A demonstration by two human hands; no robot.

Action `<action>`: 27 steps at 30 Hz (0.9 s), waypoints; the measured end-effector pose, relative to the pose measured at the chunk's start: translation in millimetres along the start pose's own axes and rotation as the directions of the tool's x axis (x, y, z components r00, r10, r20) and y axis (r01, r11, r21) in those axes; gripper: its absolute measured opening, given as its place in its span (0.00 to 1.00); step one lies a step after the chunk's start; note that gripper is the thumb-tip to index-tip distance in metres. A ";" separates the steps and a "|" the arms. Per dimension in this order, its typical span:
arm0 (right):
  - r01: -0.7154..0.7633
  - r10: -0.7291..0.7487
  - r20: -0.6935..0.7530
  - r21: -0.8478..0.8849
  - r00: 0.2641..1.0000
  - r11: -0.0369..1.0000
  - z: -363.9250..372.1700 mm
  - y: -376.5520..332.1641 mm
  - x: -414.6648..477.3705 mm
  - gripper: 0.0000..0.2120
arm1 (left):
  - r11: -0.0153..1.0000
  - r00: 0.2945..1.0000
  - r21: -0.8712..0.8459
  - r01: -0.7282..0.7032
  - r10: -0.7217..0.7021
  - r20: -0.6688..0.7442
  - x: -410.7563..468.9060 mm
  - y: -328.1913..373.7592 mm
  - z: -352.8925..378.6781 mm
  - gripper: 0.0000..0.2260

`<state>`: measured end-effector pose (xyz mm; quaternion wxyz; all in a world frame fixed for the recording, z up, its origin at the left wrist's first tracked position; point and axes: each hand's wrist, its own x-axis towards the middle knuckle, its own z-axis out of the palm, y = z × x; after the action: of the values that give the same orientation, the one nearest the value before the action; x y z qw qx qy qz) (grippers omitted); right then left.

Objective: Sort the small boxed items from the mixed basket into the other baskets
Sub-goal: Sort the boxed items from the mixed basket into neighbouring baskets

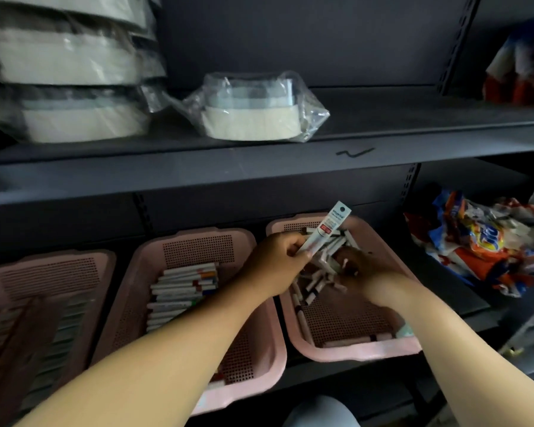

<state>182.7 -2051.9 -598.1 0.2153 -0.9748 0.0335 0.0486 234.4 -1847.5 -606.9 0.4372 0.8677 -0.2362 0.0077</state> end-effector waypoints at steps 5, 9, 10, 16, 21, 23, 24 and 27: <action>0.157 -0.150 -0.078 0.085 0.986 0.984 6.9 -50.6 12.9 0.11 | 0.998 0.995 0.036 0.044 -0.041 -0.086 -27.4 -16.3 -53.3 0.10; 0.322 -0.311 -0.084 0.208 0.947 0.924 26.4 -115.6 16.5 0.09 | 0.992 0.970 0.033 0.119 -0.109 -0.218 -59.9 -46.5 -110.0 0.14; 0.349 -0.335 -0.098 0.221 0.937 0.911 29.7 -122.2 17.9 0.09 | 0.989 0.967 0.059 0.135 -0.118 -0.224 -64.4 -50.2 -118.7 0.15; 0.492 -0.479 -0.113 0.179 0.870 0.852 66.2 -216.7 21.8 0.10 | 0.952 0.936 0.194 0.237 -0.171 -0.306 -143.2 -84.8 -220.8 0.13; 0.574 -0.587 -0.019 0.232 0.810 0.785 103.6 -291.8 20.5 0.08 | 0.765 0.904 0.502 0.402 -0.246 -0.349 -231.8 -106.0 -329.6 0.07; 0.606 -0.627 0.016 0.241 0.779 0.758 120.2 -312.3 22.9 0.09 | 0.653 0.874 0.584 0.483 -0.320 -0.365 -266.9 -111.7 -368.5 0.10; 0.622 -0.646 0.028 0.242 0.763 0.745 128.2 -321.5 24.3 0.10 | 0.584 0.848 0.615 0.530 -0.371 -0.378 -284.4 -118.8 -385.8 0.11; 0.660 -0.687 0.033 0.245 0.726 0.710 145.9 -344.9 26.5 0.16 | 0.361 0.759 0.694 0.623 -0.491 -0.426 -334.9 -151.5 -423.6 0.10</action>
<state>227.0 -1679.3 -589.1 0.3244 -0.8852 -0.3327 0.0222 81.8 -1312.8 -533.3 -0.0132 0.9903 0.1355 0.0280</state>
